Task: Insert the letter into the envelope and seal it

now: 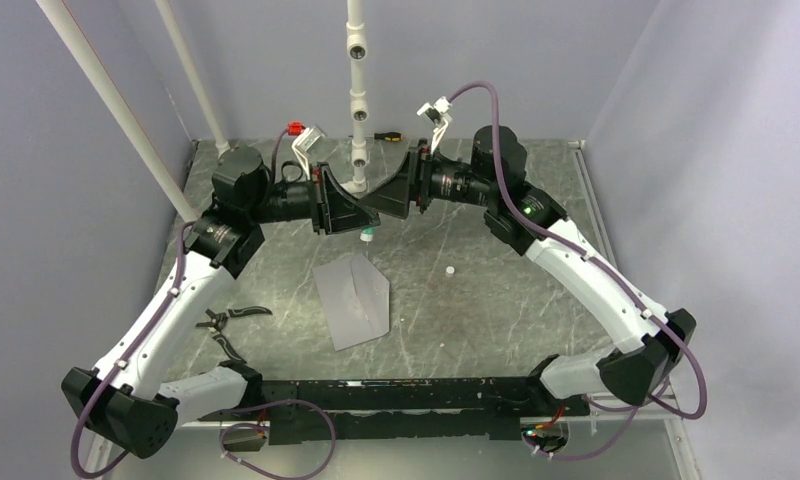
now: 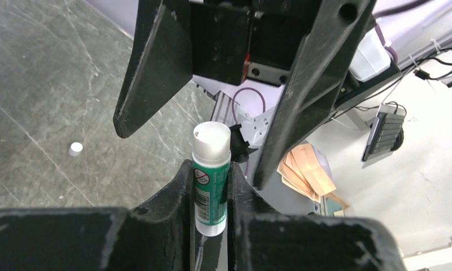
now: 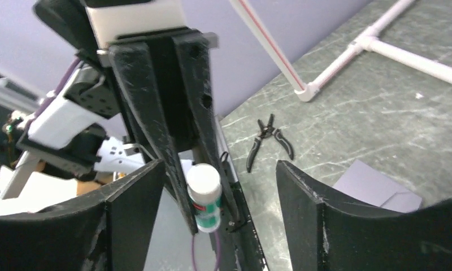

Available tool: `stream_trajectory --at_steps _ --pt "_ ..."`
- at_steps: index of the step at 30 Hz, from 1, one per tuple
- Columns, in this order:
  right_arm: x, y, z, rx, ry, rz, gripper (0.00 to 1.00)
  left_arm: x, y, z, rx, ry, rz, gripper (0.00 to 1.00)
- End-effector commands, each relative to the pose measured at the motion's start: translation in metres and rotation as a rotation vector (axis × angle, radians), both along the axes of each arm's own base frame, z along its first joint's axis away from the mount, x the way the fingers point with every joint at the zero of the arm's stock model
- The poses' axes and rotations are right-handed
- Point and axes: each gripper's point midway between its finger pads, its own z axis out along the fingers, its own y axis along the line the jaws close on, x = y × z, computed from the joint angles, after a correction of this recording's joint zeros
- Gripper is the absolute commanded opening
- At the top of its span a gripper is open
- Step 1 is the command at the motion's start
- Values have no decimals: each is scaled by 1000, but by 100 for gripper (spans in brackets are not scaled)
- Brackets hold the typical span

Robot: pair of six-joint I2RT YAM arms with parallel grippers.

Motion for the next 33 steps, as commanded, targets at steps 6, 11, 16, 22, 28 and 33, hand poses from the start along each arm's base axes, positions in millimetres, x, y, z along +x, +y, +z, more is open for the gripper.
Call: stream_trajectory --at_steps 6,11,16,22,28,33 --pt "14 -44 30 187 -126 -289 88 19 12 29 -67 -163 185 2" --pt "10 -41 24 219 -154 -274 85 42 26 68 -205 -243 374 2" --pt "16 -17 25 201 -90 -255 70 53 37 91 -335 -261 482 3" --pt "11 -7 44 280 -113 -209 64 55 42 103 -419 -217 504 2" --pt "5 0 65 336 -131 -149 70 50 43 114 -508 -162 482 3" --pt "6 4 75 369 -108 -131 58 48 43 118 -536 -137 465 2"
